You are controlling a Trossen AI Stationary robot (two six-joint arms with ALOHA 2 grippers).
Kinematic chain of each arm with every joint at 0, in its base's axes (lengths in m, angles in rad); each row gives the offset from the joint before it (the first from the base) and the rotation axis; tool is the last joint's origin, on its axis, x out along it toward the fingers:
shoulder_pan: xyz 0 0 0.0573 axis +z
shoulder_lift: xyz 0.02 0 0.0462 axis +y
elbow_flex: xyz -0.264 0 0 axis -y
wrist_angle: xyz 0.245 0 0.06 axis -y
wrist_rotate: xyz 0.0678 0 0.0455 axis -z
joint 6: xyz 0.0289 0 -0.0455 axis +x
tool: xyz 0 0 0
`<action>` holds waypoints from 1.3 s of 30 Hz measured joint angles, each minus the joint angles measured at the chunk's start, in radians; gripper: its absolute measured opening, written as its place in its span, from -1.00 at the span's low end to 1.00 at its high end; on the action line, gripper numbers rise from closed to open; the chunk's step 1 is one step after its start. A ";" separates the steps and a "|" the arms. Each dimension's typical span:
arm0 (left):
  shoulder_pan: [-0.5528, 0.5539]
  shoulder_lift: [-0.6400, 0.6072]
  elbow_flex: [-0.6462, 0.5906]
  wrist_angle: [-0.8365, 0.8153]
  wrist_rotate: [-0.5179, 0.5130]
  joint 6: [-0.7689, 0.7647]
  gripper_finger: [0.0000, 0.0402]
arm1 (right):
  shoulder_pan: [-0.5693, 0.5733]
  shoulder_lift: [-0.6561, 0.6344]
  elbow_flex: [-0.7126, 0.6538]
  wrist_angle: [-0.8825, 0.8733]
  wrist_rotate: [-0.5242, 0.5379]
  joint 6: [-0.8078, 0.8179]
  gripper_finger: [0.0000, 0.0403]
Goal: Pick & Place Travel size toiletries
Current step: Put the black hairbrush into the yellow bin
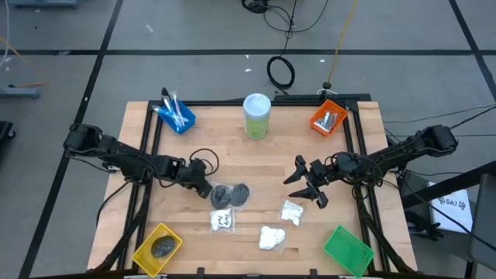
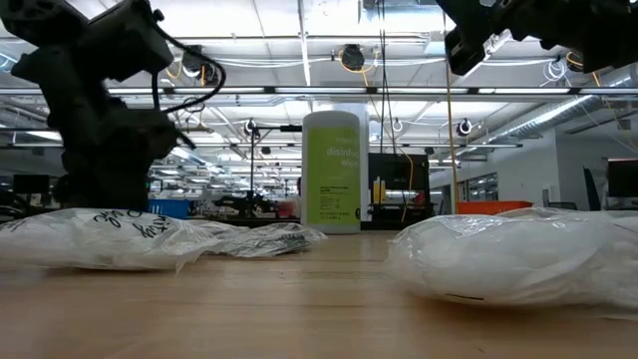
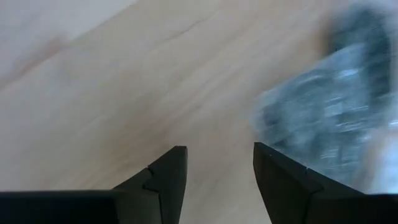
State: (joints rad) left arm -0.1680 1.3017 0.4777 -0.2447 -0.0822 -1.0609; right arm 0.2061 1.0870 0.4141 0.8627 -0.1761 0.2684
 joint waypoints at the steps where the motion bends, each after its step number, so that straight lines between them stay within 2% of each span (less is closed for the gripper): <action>1: 0.000 -0.004 0.000 0.029 0.000 0.013 -0.11 | 0.002 0.000 0.000 0.000 0.000 0.000 0.03; 8: -0.001 0.003 0.002 0.194 0.054 0.072 -0.11 | 0.002 0.000 0.000 0.000 0.002 0.000 0.03; 13: 0.000 0.052 0.002 0.203 0.030 0.063 -0.11 | 0.005 0.000 0.000 0.000 0.050 -0.012 0.03; 25: 0.003 0.151 0.005 0.258 0.022 0.089 -0.12 | 0.005 0.000 0.000 -0.005 0.050 -0.018 0.03; 29: 0.004 0.153 0.004 0.250 0.027 0.088 -0.30 | 0.005 0.000 0.000 -0.005 0.050 -0.018 0.03; 35: 0.004 0.152 0.004 0.248 0.034 0.100 -0.90 | 0.005 0.000 0.000 -0.009 0.050 -0.018 0.03; 39: 0.004 0.150 0.003 0.247 0.034 0.103 -0.95 | 0.005 0.000 0.000 -0.010 0.050 -0.015 0.03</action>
State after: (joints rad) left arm -0.1638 1.4517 0.4805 0.0027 -0.0486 -0.9582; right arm 0.2115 1.0866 0.4137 0.8532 -0.1261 0.2531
